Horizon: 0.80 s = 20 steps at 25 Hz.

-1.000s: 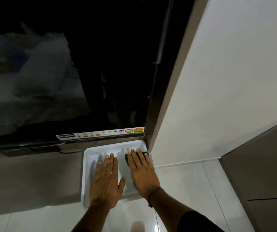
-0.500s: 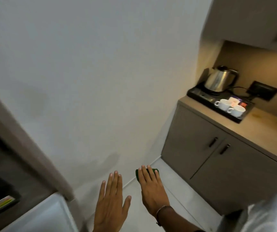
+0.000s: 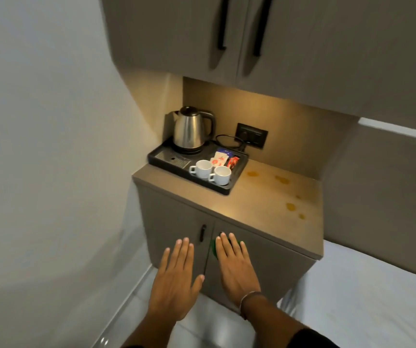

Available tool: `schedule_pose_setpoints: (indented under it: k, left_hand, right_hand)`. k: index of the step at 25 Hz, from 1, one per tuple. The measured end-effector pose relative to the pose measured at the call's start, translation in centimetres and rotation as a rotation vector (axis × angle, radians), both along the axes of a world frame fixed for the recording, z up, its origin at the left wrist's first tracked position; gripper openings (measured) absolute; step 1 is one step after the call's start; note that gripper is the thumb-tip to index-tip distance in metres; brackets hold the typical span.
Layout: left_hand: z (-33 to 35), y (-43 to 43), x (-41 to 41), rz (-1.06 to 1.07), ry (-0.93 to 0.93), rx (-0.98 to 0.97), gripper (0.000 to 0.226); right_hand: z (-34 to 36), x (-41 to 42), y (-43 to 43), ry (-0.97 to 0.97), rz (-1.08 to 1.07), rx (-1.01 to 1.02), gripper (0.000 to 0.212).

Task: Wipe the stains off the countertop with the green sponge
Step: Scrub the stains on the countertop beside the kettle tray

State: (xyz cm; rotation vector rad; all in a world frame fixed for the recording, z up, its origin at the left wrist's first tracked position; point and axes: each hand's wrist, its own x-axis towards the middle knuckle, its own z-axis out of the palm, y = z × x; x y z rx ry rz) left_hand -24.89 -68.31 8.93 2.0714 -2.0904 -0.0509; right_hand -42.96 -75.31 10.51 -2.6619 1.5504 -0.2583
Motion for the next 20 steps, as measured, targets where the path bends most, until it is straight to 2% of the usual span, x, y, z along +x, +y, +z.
schedule_pose_setpoints:
  k: [4, 11, 20]
  left_hand:
    - [1.9, -10.8, -7.0, -0.166, 0.033, -0.009, 0.082]
    - [0.9, -25.0, -13.9, -0.323, 0.008, 0.061, 0.078]
    - [-2.6, -33.6, -14.5, -0.391, 0.016, 0.175, 0.079]
  right_hand:
    - [1.9, -8.0, -7.9, 0.003, -0.145, -0.012, 0.076]
    - [1.1, -17.4, -17.5, 0.019, -0.363, 0.046, 0.068]
    - [-2.7, -19.3, -22.8, 0.039, -0.510, 0.195, 0.071]
